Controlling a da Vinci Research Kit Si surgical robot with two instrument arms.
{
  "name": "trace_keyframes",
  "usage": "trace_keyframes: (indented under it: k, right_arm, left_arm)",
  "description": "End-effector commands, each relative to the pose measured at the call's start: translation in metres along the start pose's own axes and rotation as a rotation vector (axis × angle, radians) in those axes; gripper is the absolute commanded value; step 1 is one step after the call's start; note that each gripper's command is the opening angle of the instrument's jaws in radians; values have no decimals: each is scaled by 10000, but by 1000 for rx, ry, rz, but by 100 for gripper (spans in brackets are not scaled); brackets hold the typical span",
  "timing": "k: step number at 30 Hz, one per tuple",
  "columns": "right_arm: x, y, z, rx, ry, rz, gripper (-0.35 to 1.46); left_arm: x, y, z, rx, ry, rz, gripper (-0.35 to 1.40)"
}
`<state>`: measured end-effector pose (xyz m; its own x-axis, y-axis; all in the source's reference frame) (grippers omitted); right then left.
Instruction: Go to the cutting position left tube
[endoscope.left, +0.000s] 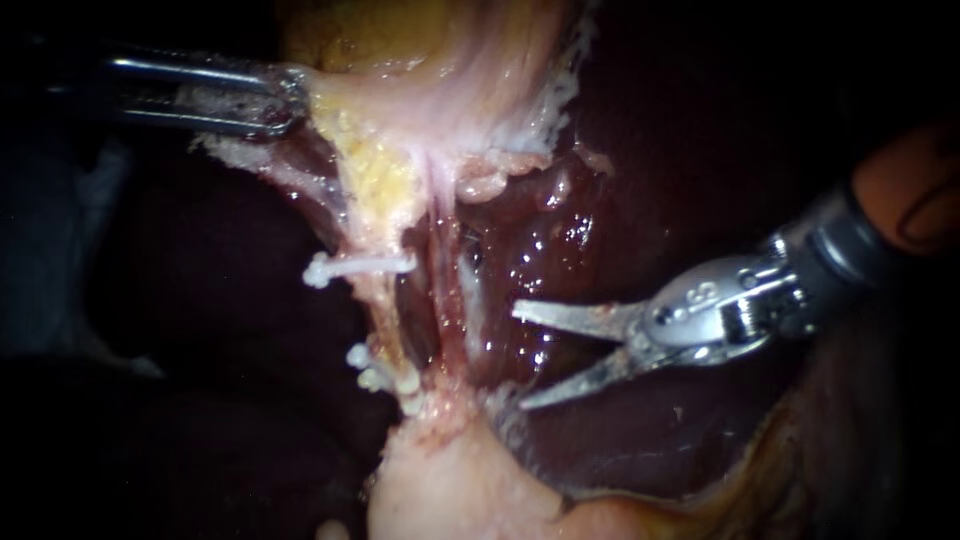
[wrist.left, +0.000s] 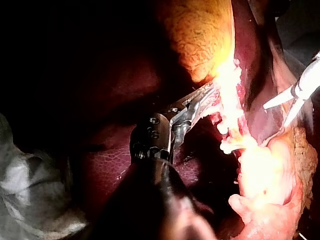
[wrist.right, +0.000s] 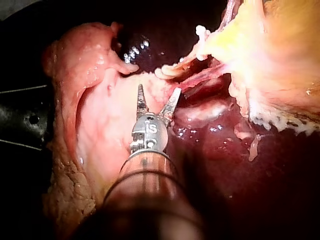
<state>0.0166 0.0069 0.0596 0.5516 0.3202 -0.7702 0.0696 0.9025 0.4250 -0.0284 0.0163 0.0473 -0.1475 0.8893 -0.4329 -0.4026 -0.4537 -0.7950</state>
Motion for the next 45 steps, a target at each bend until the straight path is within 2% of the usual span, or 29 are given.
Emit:
trace_keyframes:
  k: [1,9,20,25,28,35,37,45]
  right_arm:
    - [0,1,7,5,3,4,145]
    - [0,12,43,32,23,36,145]
    - [-20,36,67,51,23,59,145]
    - [-23,44,77,71,24,59,143]
    - [-21,48,85,101,42,49,143]
    - [-9,52,103,193,122,69,138]
    - [-6,53,107,210,130,76,136]
    - [8,50,129,213,148,92,135]
  left_arm:
    - [0,0,0,1,0,0,-35]
    - [-1,2,1,2,1,0,-35]
    - [-1,2,3,3,1,0,-35]
    - [-2,1,4,4,1,1,-35]
    - [-2,1,4,4,2,1,-35]
    - [-2,1,5,7,3,1,-35]
    - [-2,1,6,7,3,1,-35]
    - [-2,1,9,9,4,1,-35]
